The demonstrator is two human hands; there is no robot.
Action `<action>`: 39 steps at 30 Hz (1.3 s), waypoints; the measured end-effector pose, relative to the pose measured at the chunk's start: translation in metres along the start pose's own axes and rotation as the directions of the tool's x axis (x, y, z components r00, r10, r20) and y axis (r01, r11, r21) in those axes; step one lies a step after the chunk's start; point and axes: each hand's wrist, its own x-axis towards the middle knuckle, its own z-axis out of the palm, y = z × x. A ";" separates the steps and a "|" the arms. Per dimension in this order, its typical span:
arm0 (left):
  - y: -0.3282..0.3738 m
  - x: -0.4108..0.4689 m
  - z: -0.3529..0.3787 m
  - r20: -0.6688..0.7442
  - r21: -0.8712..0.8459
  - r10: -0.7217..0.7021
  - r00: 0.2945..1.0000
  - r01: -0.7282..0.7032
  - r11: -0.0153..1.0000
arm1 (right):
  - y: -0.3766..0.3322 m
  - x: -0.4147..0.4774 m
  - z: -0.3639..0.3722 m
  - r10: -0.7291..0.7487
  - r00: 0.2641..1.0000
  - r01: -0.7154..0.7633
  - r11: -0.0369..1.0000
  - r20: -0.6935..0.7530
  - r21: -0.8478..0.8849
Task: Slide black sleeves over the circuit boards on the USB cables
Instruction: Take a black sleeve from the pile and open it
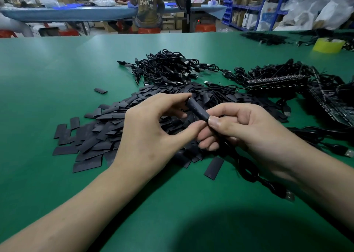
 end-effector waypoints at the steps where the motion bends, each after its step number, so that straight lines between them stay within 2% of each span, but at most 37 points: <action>1: 0.000 0.000 0.000 0.007 0.016 0.014 1.000 -0.014 1.000 | 0.000 0.000 0.000 0.022 1.000 -0.022 1.000 0.021 0.001; 4: 0.003 0.000 -0.001 0.039 0.049 0.059 0.997 -0.061 0.997 | -0.001 0.000 0.002 0.078 0.995 -0.080 0.996 0.069 0.029; 11: 0.003 -0.002 0.000 0.132 0.009 0.143 0.981 -0.145 0.989 | -0.004 0.000 0.003 0.146 0.987 -0.153 0.980 0.059 0.126; 20: 0.004 -0.001 0.000 0.152 -0.015 0.156 0.976 -0.155 0.988 | -0.002 0.001 0.000 0.165 0.983 -0.176 0.970 0.077 0.166; 24: 0.004 -0.001 0.000 0.190 -0.040 0.126 0.974 -0.120 0.992 | -0.001 0.001 0.000 0.180 0.982 -0.184 0.977 0.051 0.109; 30: 0.003 -0.001 0.001 0.106 0.007 0.092 0.990 -0.094 0.996 | -0.001 0.002 0.001 0.145 0.989 -0.146 0.985 0.015 0.092; 39: 0.001 -0.001 -0.001 0.128 0.079 0.126 0.984 -0.137 0.987 | 0.000 0.001 0.002 0.140 0.990 -0.139 0.987 0.002 0.082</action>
